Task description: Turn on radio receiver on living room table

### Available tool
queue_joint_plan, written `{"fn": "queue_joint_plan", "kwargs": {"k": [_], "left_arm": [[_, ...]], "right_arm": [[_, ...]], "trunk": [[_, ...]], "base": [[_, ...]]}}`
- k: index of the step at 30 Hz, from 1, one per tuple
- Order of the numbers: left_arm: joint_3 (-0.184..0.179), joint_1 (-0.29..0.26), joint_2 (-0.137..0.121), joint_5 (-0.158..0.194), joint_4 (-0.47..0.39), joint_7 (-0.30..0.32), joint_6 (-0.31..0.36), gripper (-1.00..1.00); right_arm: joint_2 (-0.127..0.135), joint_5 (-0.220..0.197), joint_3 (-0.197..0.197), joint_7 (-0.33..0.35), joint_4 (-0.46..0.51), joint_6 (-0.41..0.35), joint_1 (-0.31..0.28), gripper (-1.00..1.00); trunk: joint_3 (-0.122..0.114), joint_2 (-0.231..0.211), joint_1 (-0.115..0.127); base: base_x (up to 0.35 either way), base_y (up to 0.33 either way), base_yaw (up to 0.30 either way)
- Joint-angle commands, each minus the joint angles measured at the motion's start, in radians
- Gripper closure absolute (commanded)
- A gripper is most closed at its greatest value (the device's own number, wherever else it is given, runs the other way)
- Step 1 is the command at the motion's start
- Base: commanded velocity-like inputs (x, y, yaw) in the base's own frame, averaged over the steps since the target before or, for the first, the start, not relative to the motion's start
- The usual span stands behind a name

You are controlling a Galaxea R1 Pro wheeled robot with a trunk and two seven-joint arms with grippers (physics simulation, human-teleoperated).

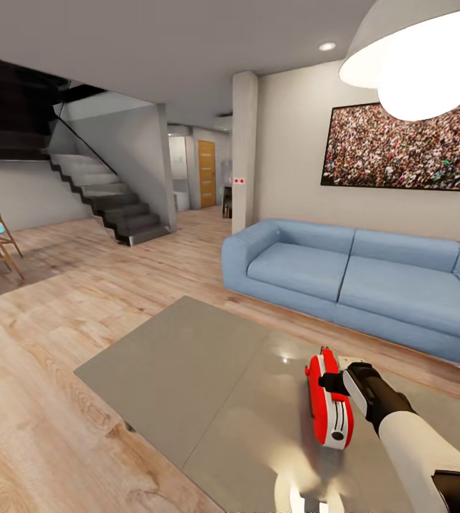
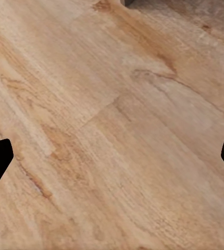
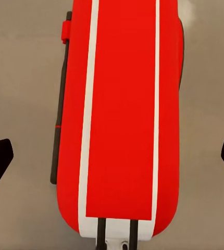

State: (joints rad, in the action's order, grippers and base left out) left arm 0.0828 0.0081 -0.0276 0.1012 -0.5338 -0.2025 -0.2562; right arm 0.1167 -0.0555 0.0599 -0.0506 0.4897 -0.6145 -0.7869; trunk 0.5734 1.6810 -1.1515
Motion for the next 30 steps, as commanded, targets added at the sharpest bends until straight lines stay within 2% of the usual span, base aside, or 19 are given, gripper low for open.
{"fn": "queue_joint_plan", "kwargs": {"k": [1,16,30], "left_arm": [[0.000,0.000,-0.001,0.000,0.000,0.000,0.000,-1.00],[0.000,0.000,-0.002,0.000,0.000,0.000,0.000,-1.00],[0.000,0.000,0.000,0.000,0.000,0.000,0.000,-1.00]], "right_arm": [[0.000,0.000,0.000,0.000,0.000,0.000,0.000,-1.00],[0.000,0.002,0.001,-0.001,0.000,0.001,0.000,-1.00],[0.000,0.002,0.001,-0.006,0.000,0.001,0.000,-1.00]], "trunk": [[0.000,0.000,0.000],[0.000,0.000,0.000],[0.044,0.098,-0.054]], "base": [[0.000,0.000,0.000],[0.000,0.000,0.000],[0.000,0.000,0.000]]}}
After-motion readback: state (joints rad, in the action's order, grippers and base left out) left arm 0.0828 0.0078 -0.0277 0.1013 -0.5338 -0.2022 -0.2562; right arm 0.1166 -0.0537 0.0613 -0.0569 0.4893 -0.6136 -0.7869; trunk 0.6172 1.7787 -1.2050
